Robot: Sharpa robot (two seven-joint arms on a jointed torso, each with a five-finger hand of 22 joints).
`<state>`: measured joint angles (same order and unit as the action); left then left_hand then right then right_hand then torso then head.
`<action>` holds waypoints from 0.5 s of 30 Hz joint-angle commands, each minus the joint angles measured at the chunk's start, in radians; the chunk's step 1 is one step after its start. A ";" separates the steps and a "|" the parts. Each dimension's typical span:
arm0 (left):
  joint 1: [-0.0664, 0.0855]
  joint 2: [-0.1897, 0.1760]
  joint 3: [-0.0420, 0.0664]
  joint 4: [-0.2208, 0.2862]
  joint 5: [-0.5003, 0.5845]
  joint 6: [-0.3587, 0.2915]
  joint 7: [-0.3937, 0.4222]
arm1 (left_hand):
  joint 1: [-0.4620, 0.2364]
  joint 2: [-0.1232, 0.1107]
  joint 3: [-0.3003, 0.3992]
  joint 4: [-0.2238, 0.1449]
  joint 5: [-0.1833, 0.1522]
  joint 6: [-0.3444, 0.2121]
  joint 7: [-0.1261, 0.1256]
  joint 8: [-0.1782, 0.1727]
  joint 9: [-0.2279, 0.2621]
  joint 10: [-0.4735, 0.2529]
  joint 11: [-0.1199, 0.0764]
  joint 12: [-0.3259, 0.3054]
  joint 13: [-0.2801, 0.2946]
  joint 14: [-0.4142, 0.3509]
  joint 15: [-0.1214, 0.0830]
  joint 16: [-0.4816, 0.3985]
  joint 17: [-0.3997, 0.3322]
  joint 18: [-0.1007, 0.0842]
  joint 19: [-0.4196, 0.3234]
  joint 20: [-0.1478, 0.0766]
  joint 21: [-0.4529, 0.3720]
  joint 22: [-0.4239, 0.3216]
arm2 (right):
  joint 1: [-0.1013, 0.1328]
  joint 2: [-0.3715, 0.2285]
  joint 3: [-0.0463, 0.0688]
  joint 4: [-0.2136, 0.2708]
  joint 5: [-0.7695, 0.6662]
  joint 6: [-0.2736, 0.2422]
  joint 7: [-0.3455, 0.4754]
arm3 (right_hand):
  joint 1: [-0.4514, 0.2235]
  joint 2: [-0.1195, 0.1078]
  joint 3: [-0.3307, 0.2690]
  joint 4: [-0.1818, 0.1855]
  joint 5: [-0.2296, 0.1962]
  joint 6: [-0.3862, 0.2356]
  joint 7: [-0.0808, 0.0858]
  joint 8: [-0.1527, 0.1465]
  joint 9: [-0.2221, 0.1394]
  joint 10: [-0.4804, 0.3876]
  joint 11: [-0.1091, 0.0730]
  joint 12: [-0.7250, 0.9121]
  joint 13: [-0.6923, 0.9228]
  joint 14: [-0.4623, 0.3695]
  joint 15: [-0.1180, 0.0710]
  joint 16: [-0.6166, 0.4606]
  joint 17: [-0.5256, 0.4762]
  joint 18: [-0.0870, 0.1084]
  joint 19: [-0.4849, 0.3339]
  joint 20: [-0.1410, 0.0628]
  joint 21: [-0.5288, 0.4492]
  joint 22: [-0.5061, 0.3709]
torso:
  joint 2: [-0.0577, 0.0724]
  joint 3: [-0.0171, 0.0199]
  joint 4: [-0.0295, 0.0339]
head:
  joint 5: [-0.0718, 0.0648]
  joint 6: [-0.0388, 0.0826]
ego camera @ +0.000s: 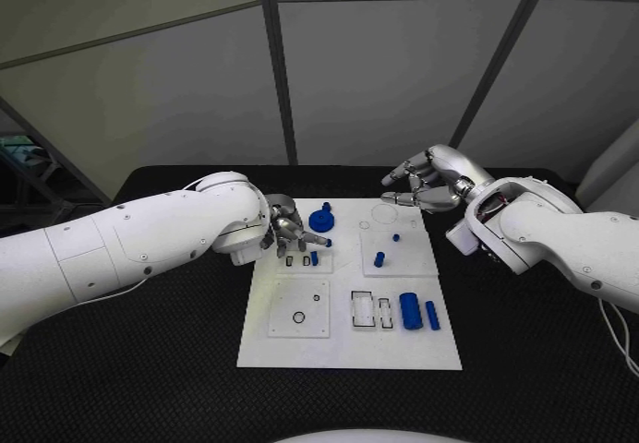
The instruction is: Assemble the parts on the task board
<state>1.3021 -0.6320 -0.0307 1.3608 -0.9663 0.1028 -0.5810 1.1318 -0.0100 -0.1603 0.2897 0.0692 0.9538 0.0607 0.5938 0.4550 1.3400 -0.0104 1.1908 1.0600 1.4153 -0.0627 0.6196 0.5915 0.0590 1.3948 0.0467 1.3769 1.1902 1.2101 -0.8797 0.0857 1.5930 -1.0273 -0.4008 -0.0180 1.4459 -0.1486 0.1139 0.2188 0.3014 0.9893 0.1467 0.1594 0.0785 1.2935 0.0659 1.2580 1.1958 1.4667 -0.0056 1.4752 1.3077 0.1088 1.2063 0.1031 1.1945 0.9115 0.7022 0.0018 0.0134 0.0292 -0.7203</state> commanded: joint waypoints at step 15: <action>0.003 0.025 -0.002 -0.005 -0.024 0.078 -0.015 | 0.027 0.019 -0.001 -0.007 0.007 -0.017 -0.003 0.017 0.019 -0.006 -0.001 0.001 0.004 0.002 -0.003 -0.006 0.003 0.018 -0.004 -0.001 -0.005 0.007 | 0.002 0.013 0.001 -0.010 -0.017 0.006 -0.011 | -0.012 0.003 -0.006 0.001 0.007 0.006 -0.003 0.005 -0.001 0.000 -0.007 -0.003 -0.002 0.062 -0.008 -0.003 0.096 0.021 0.002 -0.007 -0.005 -0.003 | -0.001 -0.0007 0.0007 | -0.003 -0.013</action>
<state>1.3033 -0.6089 -0.0332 1.3562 -0.9806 0.1539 -0.5904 1.1515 0.0096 -0.1603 0.2897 0.0732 0.9432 0.0572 0.6052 0.4740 1.3401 -0.0104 1.1908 1.0624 1.4153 -0.0626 0.6196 0.5934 0.0590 1.3949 0.0468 1.3769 1.1960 1.2101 -0.8675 0.0857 1.5833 -1.0374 -0.4000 -0.0274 1.4419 -0.1444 0.1140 0.2188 0.3050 0.9893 0.1467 0.1593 0.0784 1.2935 0.0659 1.2580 1.1947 1.4667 -0.0055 1.4752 1.3075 0.1087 1.2063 0.1031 1.1945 0.9093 0.7019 0.0014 0.0141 0.0268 -0.7329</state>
